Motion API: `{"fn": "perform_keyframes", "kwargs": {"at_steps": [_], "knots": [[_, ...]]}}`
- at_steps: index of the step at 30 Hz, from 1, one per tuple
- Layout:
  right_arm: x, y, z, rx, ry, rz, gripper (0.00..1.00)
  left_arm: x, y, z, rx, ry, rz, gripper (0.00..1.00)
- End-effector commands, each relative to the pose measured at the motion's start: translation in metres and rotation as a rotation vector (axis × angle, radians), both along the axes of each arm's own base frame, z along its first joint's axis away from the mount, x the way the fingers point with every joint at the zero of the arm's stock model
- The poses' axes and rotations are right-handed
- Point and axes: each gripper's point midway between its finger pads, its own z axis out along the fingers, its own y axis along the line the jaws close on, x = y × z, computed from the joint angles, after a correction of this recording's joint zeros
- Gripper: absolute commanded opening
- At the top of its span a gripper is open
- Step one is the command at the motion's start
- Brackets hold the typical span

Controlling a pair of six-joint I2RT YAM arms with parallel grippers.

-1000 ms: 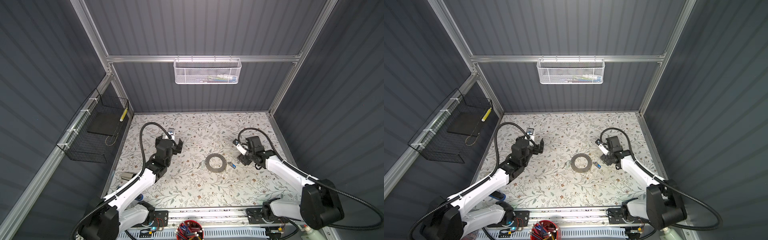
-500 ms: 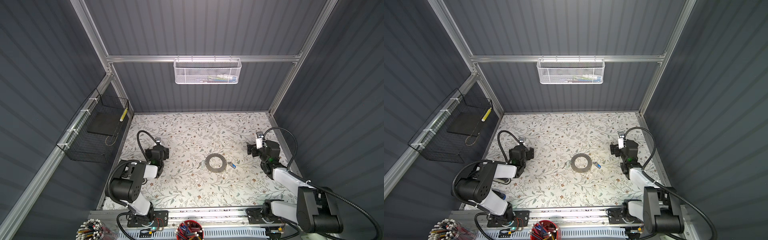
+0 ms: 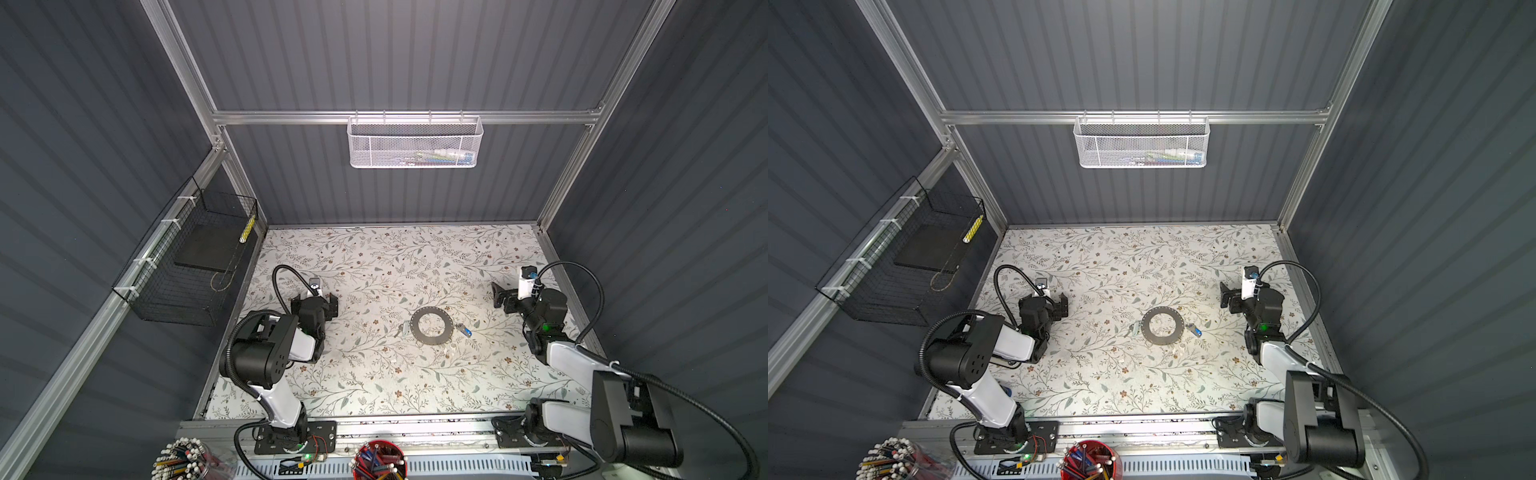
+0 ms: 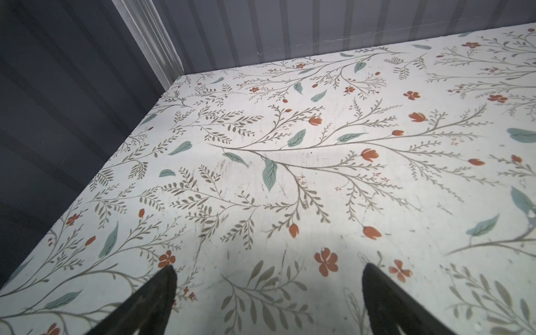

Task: Put the keys on the keyring

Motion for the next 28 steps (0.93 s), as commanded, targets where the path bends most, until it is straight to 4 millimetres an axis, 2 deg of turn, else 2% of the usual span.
{"fn": "perform_keyframes", "kwargs": {"at_steps": [1, 2, 3, 6, 12, 15, 21, 28], "knots": [[0.003, 0.002, 0.001, 0.048, -0.095, 0.011, 0.99, 0.009, 0.0, 0.012, -0.006, -0.039, -0.01, 1.0], [0.003, 0.0, -0.007, 0.052, -0.081, 0.006, 0.99, 0.01, 0.0, 0.012, -0.008, -0.035, -0.01, 1.0], [0.004, 0.0, -0.002, 0.059, -0.124, 0.003, 0.99, 0.01, 0.0, 0.011, -0.011, -0.031, -0.011, 1.0], [0.003, -0.001, -0.007, 0.051, -0.077, -0.007, 0.99, 0.013, 0.001, 0.01, -0.016, -0.02, -0.008, 1.0], [0.005, -0.002, -0.005, 0.055, -0.095, -0.009, 0.99, 0.019, 0.005, 0.006, -0.052, 0.017, -0.014, 1.0], [0.008, -0.008, -0.006, 0.06, -0.078, -0.046, 0.99, 0.018, 0.006, 0.006, -0.054, 0.017, -0.013, 1.0], [0.014, -0.006, -0.008, 0.064, -0.053, -0.032, 0.99, 0.018, 0.006, 0.006, -0.053, 0.013, -0.012, 1.0], [0.01, -0.008, -0.007, 0.062, -0.065, -0.041, 0.99, 0.018, 0.006, 0.006, -0.053, 0.013, -0.012, 1.0]]}}
